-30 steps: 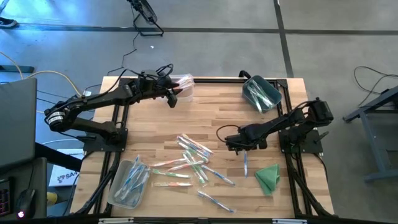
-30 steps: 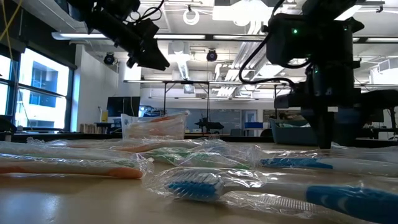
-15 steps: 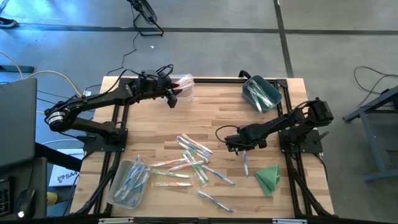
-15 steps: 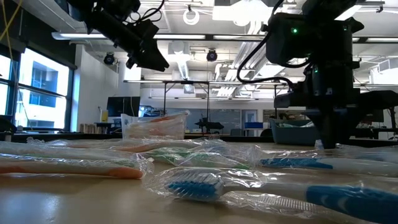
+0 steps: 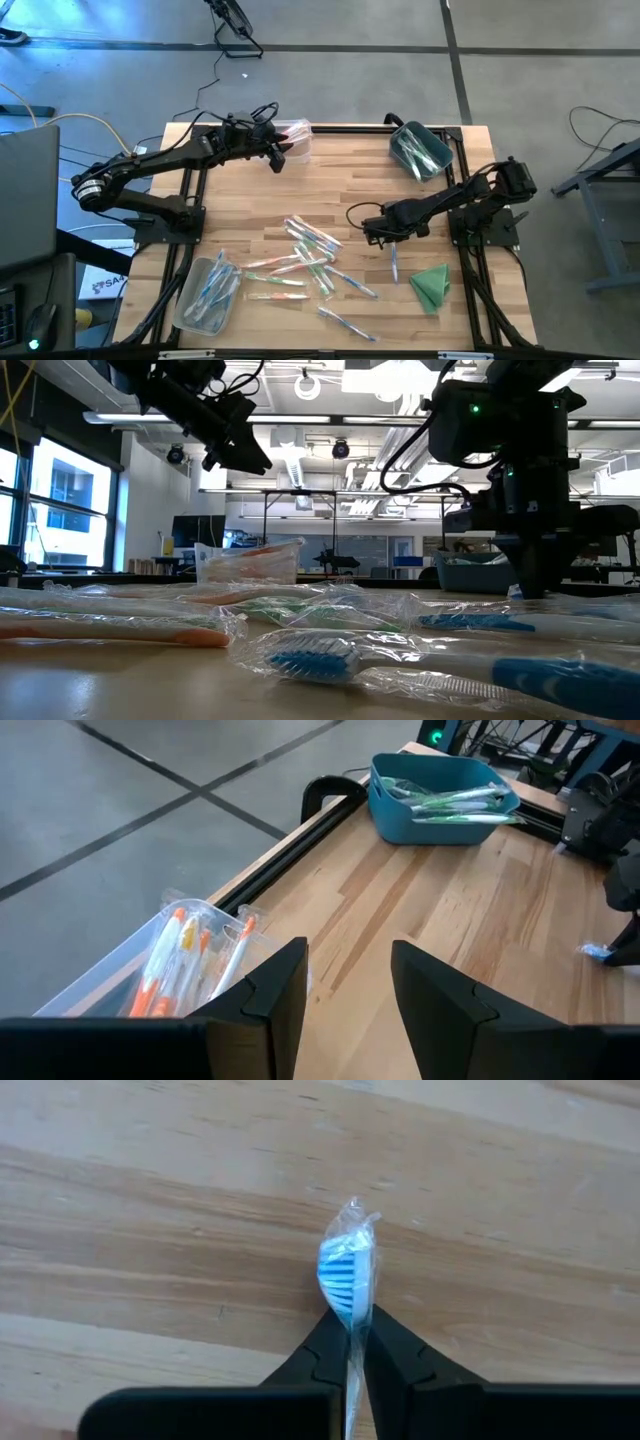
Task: Pick & Place Toothbrushes
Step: Put the blue toothbrush into the gray bin
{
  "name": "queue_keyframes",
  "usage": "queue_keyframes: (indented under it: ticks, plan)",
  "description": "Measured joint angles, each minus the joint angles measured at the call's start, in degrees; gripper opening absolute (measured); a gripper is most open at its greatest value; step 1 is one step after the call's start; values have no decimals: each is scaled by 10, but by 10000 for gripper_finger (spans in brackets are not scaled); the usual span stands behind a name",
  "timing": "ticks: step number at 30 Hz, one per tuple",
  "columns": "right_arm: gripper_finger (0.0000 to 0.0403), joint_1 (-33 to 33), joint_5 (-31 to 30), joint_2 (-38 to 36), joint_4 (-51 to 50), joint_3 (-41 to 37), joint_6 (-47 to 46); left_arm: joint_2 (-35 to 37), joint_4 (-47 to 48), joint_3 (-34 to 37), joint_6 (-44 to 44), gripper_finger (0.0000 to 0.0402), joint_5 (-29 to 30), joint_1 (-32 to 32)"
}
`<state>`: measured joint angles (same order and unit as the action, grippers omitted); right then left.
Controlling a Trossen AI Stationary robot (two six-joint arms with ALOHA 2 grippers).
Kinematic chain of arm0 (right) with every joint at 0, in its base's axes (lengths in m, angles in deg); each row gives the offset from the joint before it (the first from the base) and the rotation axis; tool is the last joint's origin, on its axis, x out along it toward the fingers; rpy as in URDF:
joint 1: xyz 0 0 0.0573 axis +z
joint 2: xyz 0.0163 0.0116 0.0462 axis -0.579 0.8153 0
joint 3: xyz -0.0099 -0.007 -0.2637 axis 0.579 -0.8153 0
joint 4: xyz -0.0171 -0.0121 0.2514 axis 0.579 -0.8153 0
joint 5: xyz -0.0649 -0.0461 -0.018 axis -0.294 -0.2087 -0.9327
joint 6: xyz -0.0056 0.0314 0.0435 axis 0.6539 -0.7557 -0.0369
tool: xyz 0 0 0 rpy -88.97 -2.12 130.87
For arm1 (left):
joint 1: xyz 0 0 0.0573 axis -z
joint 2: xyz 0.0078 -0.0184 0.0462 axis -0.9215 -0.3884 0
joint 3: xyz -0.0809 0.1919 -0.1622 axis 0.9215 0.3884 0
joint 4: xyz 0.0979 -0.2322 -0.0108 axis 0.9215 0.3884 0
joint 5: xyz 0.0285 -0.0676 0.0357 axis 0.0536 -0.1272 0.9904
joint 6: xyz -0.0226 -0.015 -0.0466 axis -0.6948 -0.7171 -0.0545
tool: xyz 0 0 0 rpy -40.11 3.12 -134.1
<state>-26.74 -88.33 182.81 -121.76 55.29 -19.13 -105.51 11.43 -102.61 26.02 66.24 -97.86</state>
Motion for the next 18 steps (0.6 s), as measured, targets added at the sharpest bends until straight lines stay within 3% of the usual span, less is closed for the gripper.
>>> queue_keyframes:
  ticks: [18]
  plan:
    - [7, -1, -9, -31, 6, -2, 14, 0, -1, 0, 0, 142, 0, 0]
